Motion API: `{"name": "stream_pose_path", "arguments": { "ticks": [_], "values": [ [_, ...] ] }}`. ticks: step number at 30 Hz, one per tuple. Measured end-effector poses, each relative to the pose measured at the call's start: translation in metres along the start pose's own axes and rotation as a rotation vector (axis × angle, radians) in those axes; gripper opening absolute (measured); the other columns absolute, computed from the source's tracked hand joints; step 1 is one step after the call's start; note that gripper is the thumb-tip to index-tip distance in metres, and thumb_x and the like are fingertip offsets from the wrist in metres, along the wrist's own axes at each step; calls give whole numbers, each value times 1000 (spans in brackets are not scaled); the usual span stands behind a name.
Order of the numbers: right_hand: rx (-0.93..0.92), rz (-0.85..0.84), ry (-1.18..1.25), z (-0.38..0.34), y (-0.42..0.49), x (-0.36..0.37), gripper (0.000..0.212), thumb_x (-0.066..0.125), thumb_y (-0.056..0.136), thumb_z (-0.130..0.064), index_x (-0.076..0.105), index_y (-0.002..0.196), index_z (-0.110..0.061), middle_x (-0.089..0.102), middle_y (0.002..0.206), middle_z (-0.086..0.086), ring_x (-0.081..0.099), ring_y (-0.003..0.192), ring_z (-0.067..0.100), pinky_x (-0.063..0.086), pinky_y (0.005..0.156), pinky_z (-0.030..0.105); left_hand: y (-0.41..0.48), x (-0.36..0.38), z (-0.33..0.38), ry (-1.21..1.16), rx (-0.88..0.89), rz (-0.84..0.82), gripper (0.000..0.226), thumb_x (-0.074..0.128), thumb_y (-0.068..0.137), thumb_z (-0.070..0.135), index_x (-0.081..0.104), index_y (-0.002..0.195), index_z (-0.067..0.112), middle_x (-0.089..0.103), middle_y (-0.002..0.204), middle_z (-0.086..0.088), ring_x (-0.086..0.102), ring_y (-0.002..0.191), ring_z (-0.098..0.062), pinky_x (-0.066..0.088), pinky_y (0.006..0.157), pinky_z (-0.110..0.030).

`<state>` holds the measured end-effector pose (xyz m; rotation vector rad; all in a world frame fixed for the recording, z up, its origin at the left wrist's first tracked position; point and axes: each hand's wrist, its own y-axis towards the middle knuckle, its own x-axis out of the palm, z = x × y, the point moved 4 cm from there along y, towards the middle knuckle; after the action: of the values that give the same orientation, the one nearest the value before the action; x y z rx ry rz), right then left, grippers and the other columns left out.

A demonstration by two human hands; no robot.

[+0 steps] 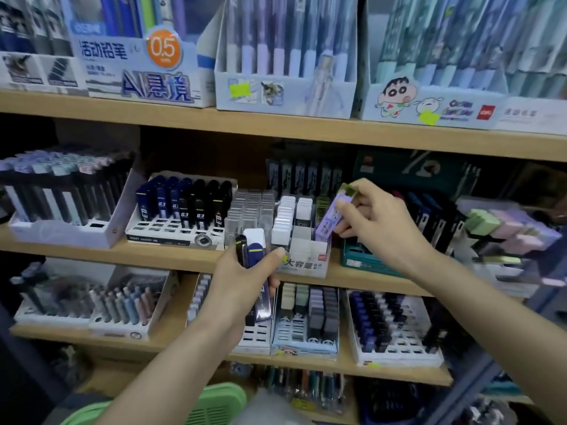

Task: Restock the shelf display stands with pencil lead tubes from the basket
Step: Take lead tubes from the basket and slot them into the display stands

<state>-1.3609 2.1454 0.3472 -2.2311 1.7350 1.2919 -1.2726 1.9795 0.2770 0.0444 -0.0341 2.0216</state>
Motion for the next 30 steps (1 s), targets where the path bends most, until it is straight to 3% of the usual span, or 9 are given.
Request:
{"name": "stream_pose_path", "arguments": {
  "ticks": [5, 10, 14, 19, 21, 25, 30],
  "values": [
    [-62, -26, -185, 13, 20, 7, 14, 51, 96, -20, 58, 101, -9, 68, 78, 7, 67, 74, 19, 54, 76, 42, 1, 3, -5, -7, -27, -4, 23, 67, 85, 26, 59, 100, 10, 55, 53, 0, 51, 45, -8, 47, 56, -29],
    [-133, -117, -286, 21, 27, 18, 17, 53, 96, -17, 46, 111, -19, 59, 71, -1, 66, 71, 17, 55, 69, 40, 1, 1, -7, -28, -27, -4, 22, 68, 85, 24, 58, 101, 12, 55, 52, 1, 51, 46, -9, 48, 55, -26],
    [-116, -150, -320, 29, 29, 23, 17, 57, 94, -17, 54, 110, -18, 57, 75, -2, 63, 75, 15, 51, 68, 28, 3, -1, -10, -45, -31, -4, 18, 67, 85, 23, 58, 99, 15, 55, 54, 0, 51, 45, -8, 47, 50, -21],
    [-146, 84, -142, 23, 34, 6, 14, 58, 92, -16, 52, 105, -19, 62, 85, 6, 65, 76, 17, 54, 72, 33, 5, -5, -14, -55, -25, -11, 23, 68, 85, 22, 58, 102, 9, 56, 55, 0, 51, 44, -6, 45, 46, -17],
    [-186, 107, -155, 18, 35, 2, 15, 58, 93, -17, 53, 107, -17, 60, 86, 2, 62, 78, 13, 53, 74, 34, 7, -6, -16, -53, -29, -10, 25, 68, 86, 21, 58, 103, 6, 55, 51, 1, 51, 44, -7, 45, 46, -18],
    [-245, 14, -281, 15, 33, 10, 14, 62, 91, -17, 59, 105, -18, 55, 83, -9, 58, 77, 9, 54, 76, 36, 8, -6, -17, -59, -40, -10, 21, 68, 86, 19, 57, 99, 7, 55, 51, 0, 51, 42, -7, 45, 45, -18],
    [-200, -68, -348, 27, 34, 22, 18, 68, 86, -15, 71, 104, -15, 52, 96, -5, 58, 80, 11, 53, 82, 33, 8, -5, -17, -48, -49, -22, 25, 67, 86, 23, 58, 104, 8, 56, 54, 0, 52, 45, -7, 47, 50, -21]
  ]
}}
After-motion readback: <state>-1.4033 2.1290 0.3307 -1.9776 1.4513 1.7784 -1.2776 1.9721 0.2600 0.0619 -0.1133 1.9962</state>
